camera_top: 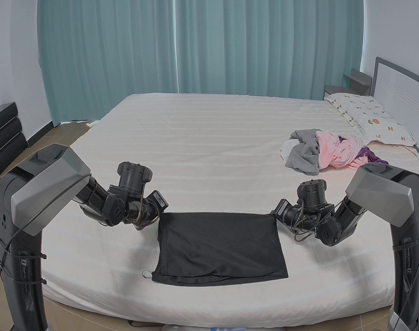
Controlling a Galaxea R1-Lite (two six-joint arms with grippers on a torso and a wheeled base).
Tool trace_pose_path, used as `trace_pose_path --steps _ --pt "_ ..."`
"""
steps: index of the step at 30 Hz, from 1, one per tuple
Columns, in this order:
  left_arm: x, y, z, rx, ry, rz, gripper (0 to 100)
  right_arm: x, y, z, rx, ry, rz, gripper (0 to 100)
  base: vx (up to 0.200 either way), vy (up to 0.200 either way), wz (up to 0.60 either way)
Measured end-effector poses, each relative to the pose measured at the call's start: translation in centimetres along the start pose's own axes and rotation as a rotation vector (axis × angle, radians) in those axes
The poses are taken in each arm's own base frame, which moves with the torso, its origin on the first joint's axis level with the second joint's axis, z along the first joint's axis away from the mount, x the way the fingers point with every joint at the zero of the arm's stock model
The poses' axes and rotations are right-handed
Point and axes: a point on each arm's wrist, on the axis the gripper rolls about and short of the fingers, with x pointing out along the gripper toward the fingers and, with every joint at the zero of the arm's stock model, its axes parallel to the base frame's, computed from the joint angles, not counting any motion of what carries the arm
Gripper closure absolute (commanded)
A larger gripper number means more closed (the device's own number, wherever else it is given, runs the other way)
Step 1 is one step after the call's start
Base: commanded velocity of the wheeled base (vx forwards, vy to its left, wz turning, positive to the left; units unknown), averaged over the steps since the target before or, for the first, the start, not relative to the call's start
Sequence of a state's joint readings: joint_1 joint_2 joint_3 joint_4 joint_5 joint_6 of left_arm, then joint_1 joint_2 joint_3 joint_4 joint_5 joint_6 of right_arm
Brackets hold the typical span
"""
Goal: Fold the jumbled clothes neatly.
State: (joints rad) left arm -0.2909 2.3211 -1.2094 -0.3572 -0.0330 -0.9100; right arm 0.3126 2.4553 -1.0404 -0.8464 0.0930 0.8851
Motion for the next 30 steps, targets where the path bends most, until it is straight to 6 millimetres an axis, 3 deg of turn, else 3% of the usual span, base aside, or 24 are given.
trace_pose_path --steps 1,2,3,4,15,24,30 --pt "0.0 0.0 0.0 -0.001 0.004 -0.001 100 0.0 0.0 0.0 0.0 0.002 -0.001 100 0.0 0.0 0.0" --pt "0.0 0.0 -0.1 -0.001 0.006 -0.002 100 0.0 0.0 -0.1 0.001 0.002 -0.001 0 0.0 0.0 0.0" --pt "0.0 0.0 -0.1 -0.001 0.009 -0.002 100 0.0 0.0 -0.1 0.002 0.003 -0.001 0 0.0 0.0 0.0" --pt "0.0 0.0 -0.1 -0.001 0.011 -0.002 0 0.0 0.0 -0.1 0.002 0.003 -0.001 0 0.0 0.0 0.0" --pt "-1.4 0.4 -0.5 -0.002 0.039 -0.007 0 -2.3 0.4 -0.1 -0.005 -0.017 0.046 0 0.0 0.0 0.0" --pt "-6.2 2.4 -2.2 -0.016 0.135 -0.006 0 -6.6 -0.1 -1.2 -0.007 0.0 0.048 0 0.0 0.0 0.0" --pt "-8.8 3.2 -4.4 -0.019 0.189 0.001 0 -9.2 -0.9 -2.3 -0.006 0.014 0.037 0 0.0 0.0 0.0"
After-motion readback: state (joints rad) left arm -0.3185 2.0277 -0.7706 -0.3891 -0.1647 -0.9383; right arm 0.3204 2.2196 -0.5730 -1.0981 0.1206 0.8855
